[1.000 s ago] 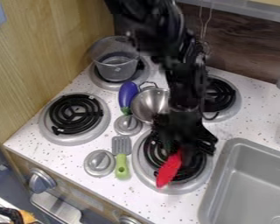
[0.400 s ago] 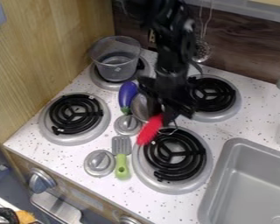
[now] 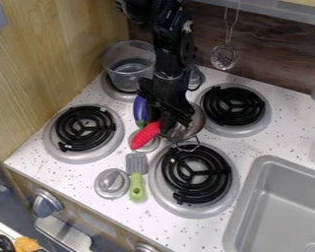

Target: Move the red fork to the middle of the lower burners

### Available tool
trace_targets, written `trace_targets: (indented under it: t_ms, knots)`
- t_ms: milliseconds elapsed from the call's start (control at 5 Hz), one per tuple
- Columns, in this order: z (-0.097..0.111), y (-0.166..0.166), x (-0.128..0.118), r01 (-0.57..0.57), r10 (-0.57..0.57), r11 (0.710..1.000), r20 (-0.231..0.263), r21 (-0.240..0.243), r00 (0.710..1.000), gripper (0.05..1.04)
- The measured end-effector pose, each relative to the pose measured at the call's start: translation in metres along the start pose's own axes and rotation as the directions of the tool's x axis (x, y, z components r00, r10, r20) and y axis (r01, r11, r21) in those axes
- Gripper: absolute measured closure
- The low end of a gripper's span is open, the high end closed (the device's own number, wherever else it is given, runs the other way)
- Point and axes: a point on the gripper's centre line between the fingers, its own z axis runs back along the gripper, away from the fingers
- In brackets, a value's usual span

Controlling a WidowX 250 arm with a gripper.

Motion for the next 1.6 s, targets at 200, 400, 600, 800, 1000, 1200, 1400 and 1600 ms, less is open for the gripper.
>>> trace_targets:
  t_ms: [200,400,600,800,1000,1200,1400,1600]
  knots:
    - [-0.010,0.007,0.001,0.024,-0.024,1.000,-0.024,-0.010,0.999,0.755]
    - [-0.011,0.009,0.007,0.038,-0.038,0.999,-0.017,-0.003,0.999,0.756]
    - [-0.021,0.009,0.004,0.039,-0.040,0.999,-0.041,-0.024,0.998,0.755]
    - [-0.021,0.013,0.007,0.043,-0.044,0.999,-0.036,-0.025,0.998,0.755]
    - [-0.026,0.010,0.009,0.055,-0.056,0.998,-0.026,-0.037,0.998,0.667]
    - [-0.026,0.014,0.009,0.045,-0.045,0.999,-0.025,-0.014,0.999,0.378]
    - [-0.023,0.013,0.008,0.044,-0.045,0.999,-0.054,-0.010,0.998,0.116]
    - [-0.019,0.011,0.010,0.047,-0.047,0.999,-0.069,0.003,0.997,0.083]
